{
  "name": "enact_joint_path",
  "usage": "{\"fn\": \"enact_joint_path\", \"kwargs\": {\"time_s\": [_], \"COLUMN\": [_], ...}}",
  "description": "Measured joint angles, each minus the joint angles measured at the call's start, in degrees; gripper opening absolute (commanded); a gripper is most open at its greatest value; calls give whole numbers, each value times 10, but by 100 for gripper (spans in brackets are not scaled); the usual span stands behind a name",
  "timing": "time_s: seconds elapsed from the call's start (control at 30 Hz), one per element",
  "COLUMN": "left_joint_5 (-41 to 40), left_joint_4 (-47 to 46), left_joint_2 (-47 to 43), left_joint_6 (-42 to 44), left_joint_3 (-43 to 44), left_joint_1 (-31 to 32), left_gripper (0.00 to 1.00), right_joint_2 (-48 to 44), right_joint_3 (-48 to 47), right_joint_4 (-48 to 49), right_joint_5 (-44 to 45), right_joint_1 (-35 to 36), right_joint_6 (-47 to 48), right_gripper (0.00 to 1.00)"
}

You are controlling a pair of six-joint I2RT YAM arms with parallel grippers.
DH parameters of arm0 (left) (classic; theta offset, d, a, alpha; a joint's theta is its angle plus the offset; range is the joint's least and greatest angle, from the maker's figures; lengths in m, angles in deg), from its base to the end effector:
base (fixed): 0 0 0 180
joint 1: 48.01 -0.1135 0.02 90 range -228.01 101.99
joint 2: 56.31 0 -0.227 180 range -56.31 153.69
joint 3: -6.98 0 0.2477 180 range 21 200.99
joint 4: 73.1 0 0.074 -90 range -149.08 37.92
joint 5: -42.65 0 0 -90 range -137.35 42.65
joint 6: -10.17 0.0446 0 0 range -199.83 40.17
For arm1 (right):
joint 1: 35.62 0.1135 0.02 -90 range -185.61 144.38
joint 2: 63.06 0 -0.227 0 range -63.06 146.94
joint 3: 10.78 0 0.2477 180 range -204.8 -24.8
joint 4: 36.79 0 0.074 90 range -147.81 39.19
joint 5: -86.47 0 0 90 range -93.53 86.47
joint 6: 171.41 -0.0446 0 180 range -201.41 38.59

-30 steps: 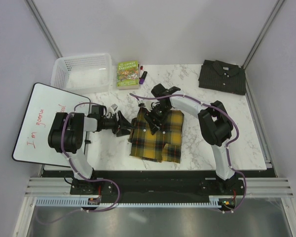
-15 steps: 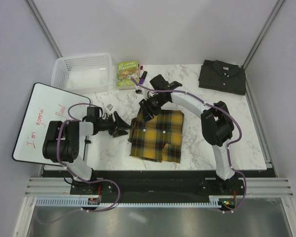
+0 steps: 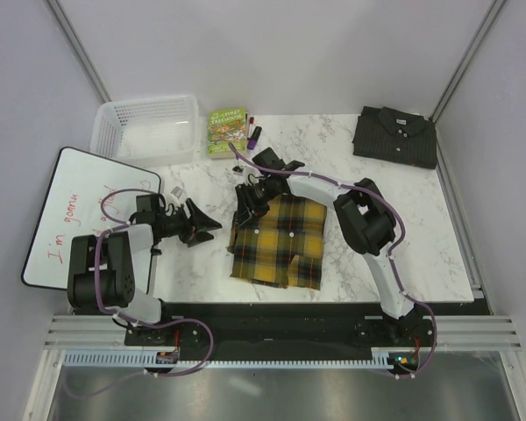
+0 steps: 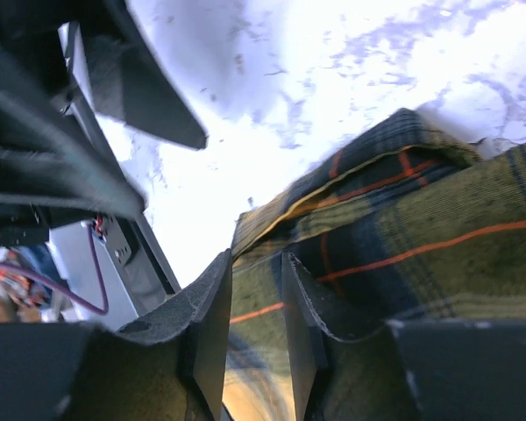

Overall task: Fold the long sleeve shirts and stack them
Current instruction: Fold the shirt

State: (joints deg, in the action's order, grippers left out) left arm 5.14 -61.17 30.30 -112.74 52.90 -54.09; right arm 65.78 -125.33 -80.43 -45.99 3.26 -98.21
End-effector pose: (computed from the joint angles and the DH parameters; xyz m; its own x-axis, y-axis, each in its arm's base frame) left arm 0.2581 -0.0081 0.0982 -0.8885 -0.4273 -0.1672 -0.0814 0.5054 -0.8590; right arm 0.3385 0.3116 0.1386 -0.8460 -0.4082 -0.3430 -0.5198 0.4882 0.7011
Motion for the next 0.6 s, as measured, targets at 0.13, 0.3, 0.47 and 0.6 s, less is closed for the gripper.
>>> {"fn": "enact_joint_path", "kwargs": {"time_s": [0.13, 0.3, 0.47, 0.6], "left_joint_5": [0, -1, -1, -2], "left_joint_4": [8, 8, 11, 12], "left_joint_2": [0, 0, 0, 0], "left_joint_6": [3, 7, 9, 9], "left_joint_3": [-5, -9, -13, -13], "left_joint_1": [0, 0, 0, 0], "left_gripper": [70, 70, 71, 71], "right_joint_2": [30, 41, 42, 42], "right_joint_3": [0, 0, -1, -4], "right_joint_4": [13, 28, 34, 38], "right_joint_5": [-2, 5, 17, 31], "right_joint_1": [-2, -2, -2, -1], "right_joint_6": [-42, -90, -128, -151], "right_gripper": [41, 44, 45, 45]}}
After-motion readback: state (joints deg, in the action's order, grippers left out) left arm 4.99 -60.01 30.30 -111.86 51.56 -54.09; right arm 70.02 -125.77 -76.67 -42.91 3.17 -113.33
